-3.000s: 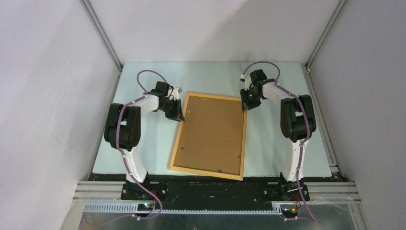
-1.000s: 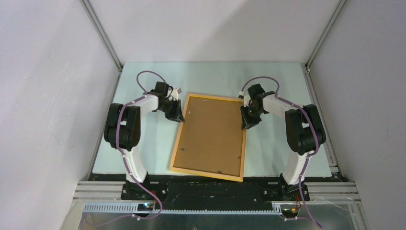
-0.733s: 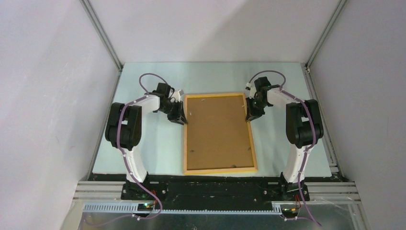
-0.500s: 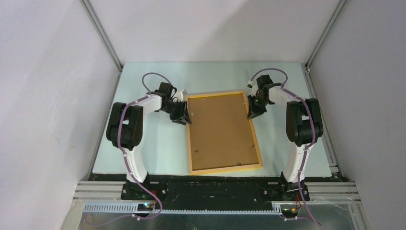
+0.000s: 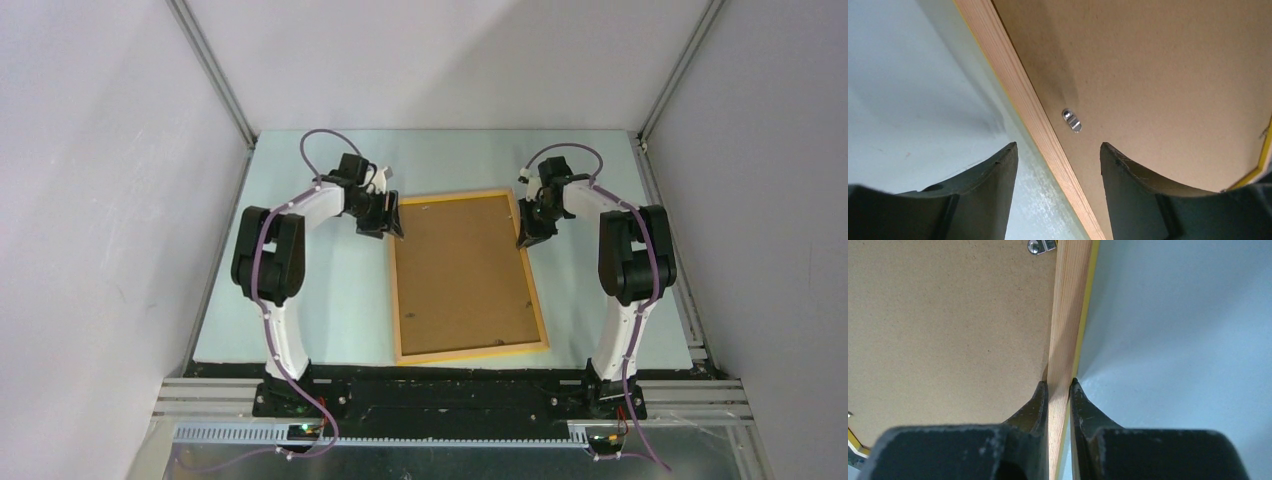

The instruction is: Put the photo into the frame

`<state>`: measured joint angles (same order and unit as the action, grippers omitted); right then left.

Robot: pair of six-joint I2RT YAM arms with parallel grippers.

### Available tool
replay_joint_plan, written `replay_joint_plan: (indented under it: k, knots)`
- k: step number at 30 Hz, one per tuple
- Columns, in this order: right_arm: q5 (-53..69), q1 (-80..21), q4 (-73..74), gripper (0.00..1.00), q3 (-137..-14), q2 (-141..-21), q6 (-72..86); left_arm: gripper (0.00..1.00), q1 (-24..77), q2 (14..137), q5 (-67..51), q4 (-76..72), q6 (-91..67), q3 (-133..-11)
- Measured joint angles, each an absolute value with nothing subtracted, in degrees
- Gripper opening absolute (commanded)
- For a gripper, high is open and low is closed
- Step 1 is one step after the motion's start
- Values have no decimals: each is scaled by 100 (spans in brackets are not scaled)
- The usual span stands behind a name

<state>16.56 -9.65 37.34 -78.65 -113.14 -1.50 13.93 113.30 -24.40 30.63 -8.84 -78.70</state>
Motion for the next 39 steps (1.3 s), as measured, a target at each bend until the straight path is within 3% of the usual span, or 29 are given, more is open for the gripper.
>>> replay_joint_plan:
  k: [22, 39]
  knots:
    - [1787, -913, 3706, 0, -7841, -11314, -152, 52, 1970, 11590, -1052, 3092, -1055, -8176]
    - [1852, -875, 3691, 0, -7824, -11314, -152, 16, 1957, 11611, -958, 3162, -1037, -8226]
